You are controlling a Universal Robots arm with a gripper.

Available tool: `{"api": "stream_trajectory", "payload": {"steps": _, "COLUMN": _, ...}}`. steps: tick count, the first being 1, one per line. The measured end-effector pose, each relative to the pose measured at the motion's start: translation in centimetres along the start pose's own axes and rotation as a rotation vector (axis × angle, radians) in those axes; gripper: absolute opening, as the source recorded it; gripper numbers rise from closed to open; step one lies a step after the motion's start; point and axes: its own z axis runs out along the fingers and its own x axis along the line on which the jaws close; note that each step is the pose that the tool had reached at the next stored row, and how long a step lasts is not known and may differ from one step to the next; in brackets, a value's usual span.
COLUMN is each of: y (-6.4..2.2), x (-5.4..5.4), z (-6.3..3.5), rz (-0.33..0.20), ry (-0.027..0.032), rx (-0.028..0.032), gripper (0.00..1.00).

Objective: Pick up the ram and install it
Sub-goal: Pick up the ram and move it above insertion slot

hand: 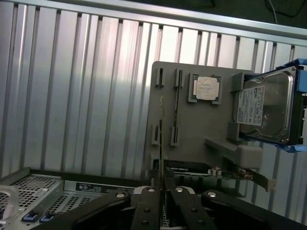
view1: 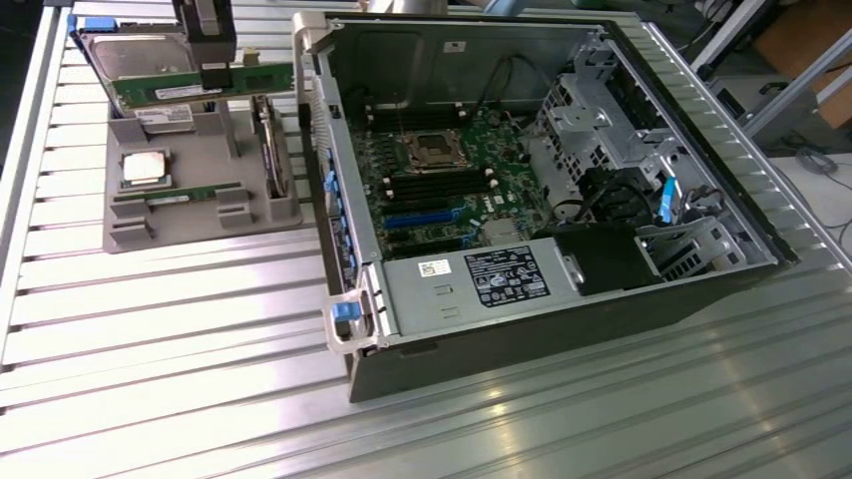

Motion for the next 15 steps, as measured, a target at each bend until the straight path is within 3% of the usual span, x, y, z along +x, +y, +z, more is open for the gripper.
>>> {"api": "stream_trajectory", "payload": {"steps": 15, "y": -1.39, "x": 0.2, "z": -0.06, "rz": 0.0, "ry": 0.0032, "rx": -0.0003, "gripper": 0.14}}
